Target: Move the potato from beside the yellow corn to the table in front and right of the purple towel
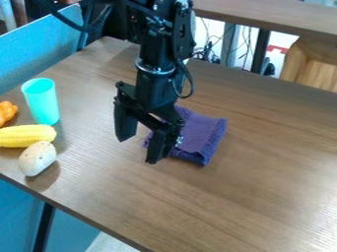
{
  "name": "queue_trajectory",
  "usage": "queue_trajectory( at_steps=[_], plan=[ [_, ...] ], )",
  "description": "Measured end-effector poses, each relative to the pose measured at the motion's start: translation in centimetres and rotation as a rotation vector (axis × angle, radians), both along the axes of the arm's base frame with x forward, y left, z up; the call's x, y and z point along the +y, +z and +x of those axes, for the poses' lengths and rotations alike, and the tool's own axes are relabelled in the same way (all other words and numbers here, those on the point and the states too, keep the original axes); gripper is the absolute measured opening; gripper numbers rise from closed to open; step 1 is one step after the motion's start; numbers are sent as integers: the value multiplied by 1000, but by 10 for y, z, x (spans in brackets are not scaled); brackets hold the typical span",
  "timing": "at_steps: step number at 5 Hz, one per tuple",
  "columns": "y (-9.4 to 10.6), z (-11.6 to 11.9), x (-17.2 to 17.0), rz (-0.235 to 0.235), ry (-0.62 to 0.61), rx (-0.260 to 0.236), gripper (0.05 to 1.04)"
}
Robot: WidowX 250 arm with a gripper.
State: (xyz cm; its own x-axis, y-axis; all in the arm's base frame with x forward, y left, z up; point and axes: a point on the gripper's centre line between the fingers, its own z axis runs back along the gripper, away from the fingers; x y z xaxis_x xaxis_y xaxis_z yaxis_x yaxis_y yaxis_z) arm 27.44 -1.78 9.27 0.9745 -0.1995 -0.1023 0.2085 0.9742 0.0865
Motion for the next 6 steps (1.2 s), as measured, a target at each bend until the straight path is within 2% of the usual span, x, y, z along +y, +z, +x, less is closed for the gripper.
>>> queue_trajectory(
  at_steps=[1,2,3,4,5,6],
  plan=[
    [-8,-3,0,0,-2,30,1000],
    [-26,-21,29,-69,-25,79,1000],
    [-34,-29,79,-144,-17,39,1000],
    [-40,-42,117,-124,-4,16,1000],
    [-44,-45,134,-51,1,36,1001],
    [-40,-45,138,-4,38,66,1000]
  ],
)
